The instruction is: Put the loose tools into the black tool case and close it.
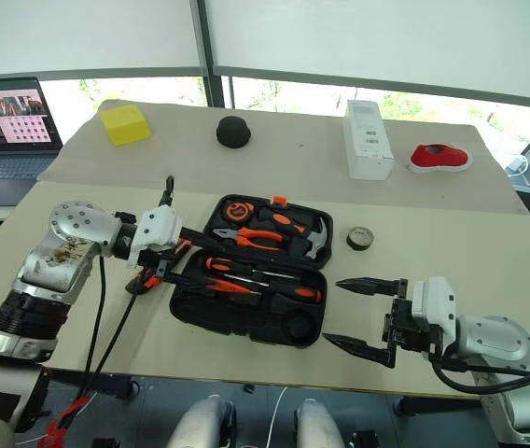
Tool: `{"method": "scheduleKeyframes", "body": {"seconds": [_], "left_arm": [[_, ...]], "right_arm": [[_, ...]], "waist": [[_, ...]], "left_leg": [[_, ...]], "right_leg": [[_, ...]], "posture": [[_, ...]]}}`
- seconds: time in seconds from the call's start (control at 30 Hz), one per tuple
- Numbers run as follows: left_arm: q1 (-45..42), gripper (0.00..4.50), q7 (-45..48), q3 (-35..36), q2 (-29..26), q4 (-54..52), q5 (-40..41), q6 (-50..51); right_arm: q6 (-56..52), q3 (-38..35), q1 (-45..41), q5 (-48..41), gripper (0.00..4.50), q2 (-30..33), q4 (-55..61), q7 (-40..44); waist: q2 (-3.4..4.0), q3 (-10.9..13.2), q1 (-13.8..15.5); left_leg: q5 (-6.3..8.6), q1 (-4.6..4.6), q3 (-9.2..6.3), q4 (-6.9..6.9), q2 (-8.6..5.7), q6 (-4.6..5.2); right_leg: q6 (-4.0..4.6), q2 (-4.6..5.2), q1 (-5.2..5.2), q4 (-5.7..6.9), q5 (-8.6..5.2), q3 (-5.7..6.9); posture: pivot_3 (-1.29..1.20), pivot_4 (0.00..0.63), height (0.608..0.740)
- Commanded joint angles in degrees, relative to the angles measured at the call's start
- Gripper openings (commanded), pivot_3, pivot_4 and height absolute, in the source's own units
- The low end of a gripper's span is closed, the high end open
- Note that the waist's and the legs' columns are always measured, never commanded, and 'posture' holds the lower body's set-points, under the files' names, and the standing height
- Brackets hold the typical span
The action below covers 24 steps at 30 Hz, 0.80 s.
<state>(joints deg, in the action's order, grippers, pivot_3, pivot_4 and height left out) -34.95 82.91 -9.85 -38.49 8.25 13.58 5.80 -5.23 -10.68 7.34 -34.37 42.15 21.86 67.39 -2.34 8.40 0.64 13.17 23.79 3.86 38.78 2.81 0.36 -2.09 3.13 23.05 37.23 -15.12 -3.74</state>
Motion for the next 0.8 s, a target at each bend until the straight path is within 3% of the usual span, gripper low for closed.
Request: {"method": "scheduleKeyframes", "body": {"seconds": [0.03,0.13,0.17,0.63,0.8], "left_arm": [[1.29,1.51,0.47,-0.12,1.33,4.0,-0.29,-5.79],[0.85,0.59,-0.36,-0.7,2.89,8.24,-1.69,-9.03],[0.49,0.07,-0.89,-0.96,3.26,9.51,-2.43,-9.82],[1.68,0.03,-2.69,-5.57,3.8,15.17,-10.15,-13.42],[2.2,0.03,-2.27,-5.49,2.91,13.5,-8.75,-6.36]], "right_arm": [[0.2,0.22,-1.1,-0.01,4.5,-0.3,0.34,-0.21],[0.36,0.85,-1.79,0.08,4.5,-0.41,-0.1,-0.12],[0.4,1.06,-1.99,0.13,4.5,-0.44,-0.23,-0.01],[0.43,2.05,-2.2,0.03,4.5,-0.69,-0.32,-0.1],[0.27,2.69,-3.23,0.19,4.5,-1.19,-0.82,-0.45]], "waist": [[0.0,0.0,-0.17],[0.0,0.0,-0.06],[0.0,0.0,-0.04],[0.01,-0.01,-0.03],[0.02,-0.02,-0.12]], "left_leg": [[0.0,0.01,0.0,0.0,0.01,0.0],[0.0,0.02,-0.01,0.01,0.01,0.0],[0.0,0.01,0.0,0.03,0.0,0.0],[0.0,-0.01,-0.01,0.05,0.0,0.0],[0.0,-0.3,-0.01,0.04,0.0,0.0]], "right_leg": [[0.01,-0.01,0.02,0.0,0.0,0.0],[0.01,-0.02,0.01,0.01,0.01,0.0],[0.01,-0.01,0.01,0.01,0.01,0.0],[-0.03,-0.01,-0.03,0.01,0.03,0.0],[-0.04,-0.01,-0.33,0.0,0.03,0.0]], "posture": [[0.0,0.15,0.74],[0.0,0.15,0.74],[0.0,0.15,0.74],[0.0,0.15,0.74],[0.0,0.15,0.74]]}}
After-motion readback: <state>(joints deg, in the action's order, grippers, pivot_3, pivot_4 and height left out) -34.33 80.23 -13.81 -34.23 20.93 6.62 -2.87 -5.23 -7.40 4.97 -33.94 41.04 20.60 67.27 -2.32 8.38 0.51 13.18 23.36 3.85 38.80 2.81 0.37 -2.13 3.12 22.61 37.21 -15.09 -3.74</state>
